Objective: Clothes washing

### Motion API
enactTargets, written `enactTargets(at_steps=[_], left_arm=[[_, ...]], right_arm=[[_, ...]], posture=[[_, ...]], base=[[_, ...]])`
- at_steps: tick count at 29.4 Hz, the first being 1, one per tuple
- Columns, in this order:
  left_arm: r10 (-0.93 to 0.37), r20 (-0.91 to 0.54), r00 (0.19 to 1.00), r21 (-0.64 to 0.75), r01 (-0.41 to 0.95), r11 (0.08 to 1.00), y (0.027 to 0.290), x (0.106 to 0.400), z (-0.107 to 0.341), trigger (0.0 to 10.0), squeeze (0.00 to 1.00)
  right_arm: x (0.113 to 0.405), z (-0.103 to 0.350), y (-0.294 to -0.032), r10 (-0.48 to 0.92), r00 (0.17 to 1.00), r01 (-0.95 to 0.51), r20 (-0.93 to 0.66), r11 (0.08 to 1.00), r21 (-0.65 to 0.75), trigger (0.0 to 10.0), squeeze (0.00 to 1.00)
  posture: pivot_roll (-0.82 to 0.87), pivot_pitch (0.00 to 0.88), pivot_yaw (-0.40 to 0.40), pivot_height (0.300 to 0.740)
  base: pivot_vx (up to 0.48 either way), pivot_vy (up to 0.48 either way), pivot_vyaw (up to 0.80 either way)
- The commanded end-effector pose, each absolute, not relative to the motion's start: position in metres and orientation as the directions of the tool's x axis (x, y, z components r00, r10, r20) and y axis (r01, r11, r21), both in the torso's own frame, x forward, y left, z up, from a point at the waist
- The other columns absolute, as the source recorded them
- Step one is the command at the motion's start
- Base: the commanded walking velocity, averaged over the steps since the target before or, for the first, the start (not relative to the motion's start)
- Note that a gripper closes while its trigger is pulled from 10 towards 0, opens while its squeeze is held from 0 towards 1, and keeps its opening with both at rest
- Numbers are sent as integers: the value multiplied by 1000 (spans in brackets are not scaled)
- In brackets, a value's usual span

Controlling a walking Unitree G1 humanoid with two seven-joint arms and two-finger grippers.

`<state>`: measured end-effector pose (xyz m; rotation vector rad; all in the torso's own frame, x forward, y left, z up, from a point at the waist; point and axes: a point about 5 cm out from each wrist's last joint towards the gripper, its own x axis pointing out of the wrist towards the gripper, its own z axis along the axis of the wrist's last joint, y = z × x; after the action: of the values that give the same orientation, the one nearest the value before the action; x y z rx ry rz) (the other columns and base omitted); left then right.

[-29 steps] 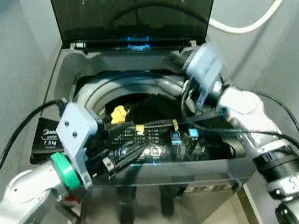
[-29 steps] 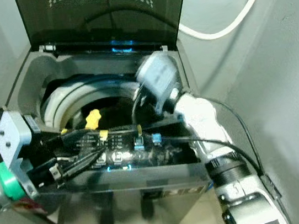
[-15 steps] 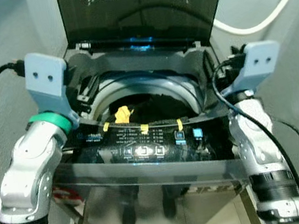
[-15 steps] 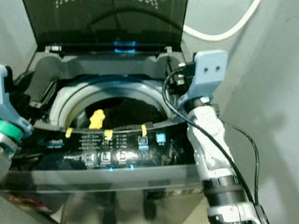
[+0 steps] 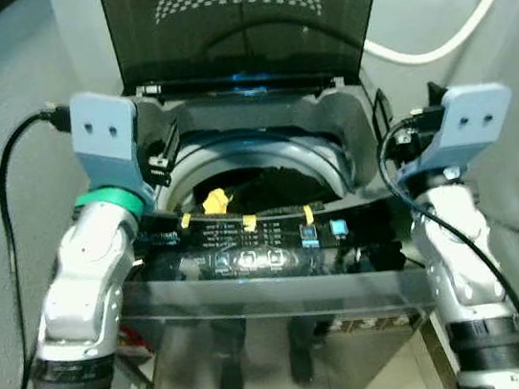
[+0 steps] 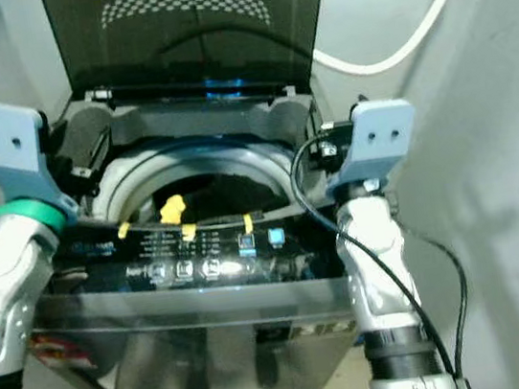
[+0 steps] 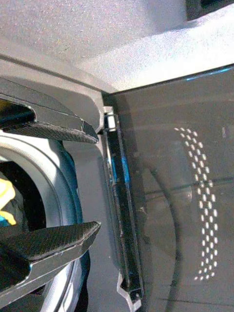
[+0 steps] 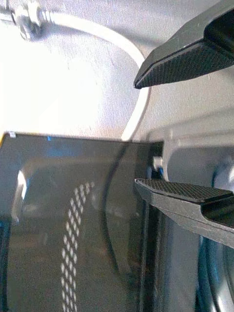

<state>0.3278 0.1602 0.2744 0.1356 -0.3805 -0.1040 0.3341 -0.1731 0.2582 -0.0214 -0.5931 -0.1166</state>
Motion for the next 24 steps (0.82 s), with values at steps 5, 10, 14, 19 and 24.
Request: enactTargets(at_steps=[5,10,14,19,24], left_arm=[[-81,384,920,127,34,991,166,330,273,10000,0],[-55,390,919,121,8,993,169,330,273,10000,0],[-46,390,920,124,-3,992,170,331,271,10000,0],[-41,399,916,128,-11,992,170,334,270,10000,0],[-37,407,913,119,-13,993,169,336,268,10000,0]], right_arm=[[339,263,-173,-115,819,121,563,992,26,10000,0],[343,264,-167,-91,826,95,557,995,21,10000,0],[343,263,-163,-74,832,74,550,997,22,10000,0],[345,261,-161,-72,836,70,544,997,24,10000,0],[346,260,-160,-72,836,73,544,997,20,10000,0]], posture=[[107,0,-8,740],[112,0,-22,740],[119,0,-26,740],[118,0,-24,740],[109,0,-21,740]], base=[[0,0,0],[0,0,0],[0,0,0],[0,0,0],[0,0,0]])
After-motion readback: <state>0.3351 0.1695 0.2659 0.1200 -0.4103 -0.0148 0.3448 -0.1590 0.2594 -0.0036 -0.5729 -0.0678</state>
